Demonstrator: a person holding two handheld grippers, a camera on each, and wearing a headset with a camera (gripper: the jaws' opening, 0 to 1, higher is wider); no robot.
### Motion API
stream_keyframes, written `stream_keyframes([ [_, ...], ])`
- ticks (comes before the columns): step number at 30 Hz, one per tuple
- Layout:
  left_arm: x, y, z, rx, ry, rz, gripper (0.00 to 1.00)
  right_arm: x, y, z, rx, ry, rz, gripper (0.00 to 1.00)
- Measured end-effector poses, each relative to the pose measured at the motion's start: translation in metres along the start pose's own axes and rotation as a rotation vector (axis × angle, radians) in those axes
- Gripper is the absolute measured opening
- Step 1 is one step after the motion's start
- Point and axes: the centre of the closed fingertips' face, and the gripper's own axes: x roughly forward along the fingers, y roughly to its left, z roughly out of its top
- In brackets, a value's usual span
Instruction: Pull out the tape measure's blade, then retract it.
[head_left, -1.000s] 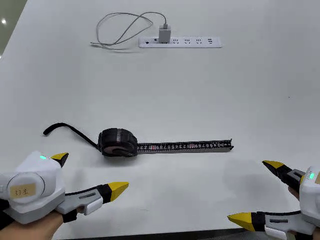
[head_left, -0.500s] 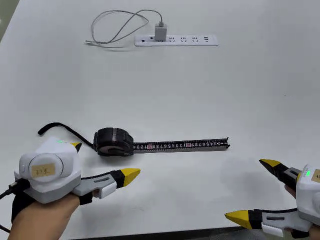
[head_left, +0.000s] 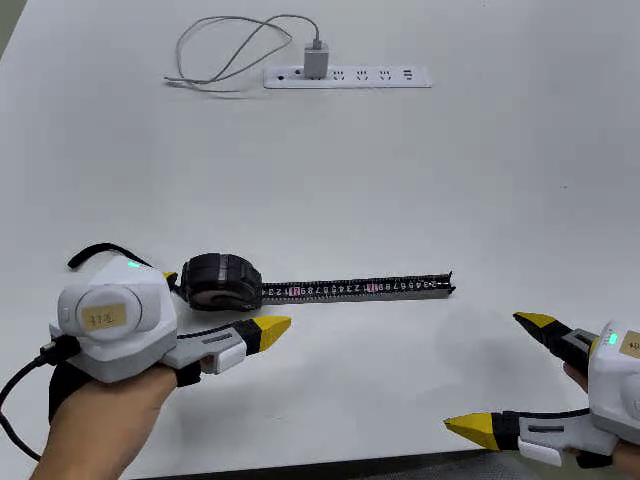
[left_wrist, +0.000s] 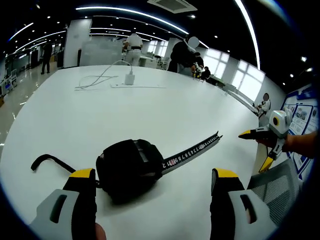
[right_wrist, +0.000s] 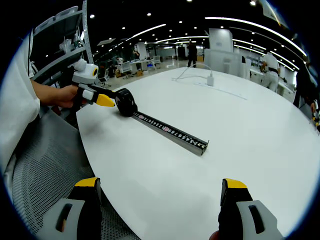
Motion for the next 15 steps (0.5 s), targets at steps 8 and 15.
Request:
stream_keyframes([
  [8,0.0028,0.0021,0.0005,-0.011,-0.018,0.041,0.95,0.0028,-0.0001,-0.0015,-0.004,0.005,0.004,0.99],
  [15,0.0082,0.0001,0.0018,-0.03,-0.027,0.088,0.98,0.004,-0.0048,0.0024,-0.03,0.008,0.0,0.97],
])
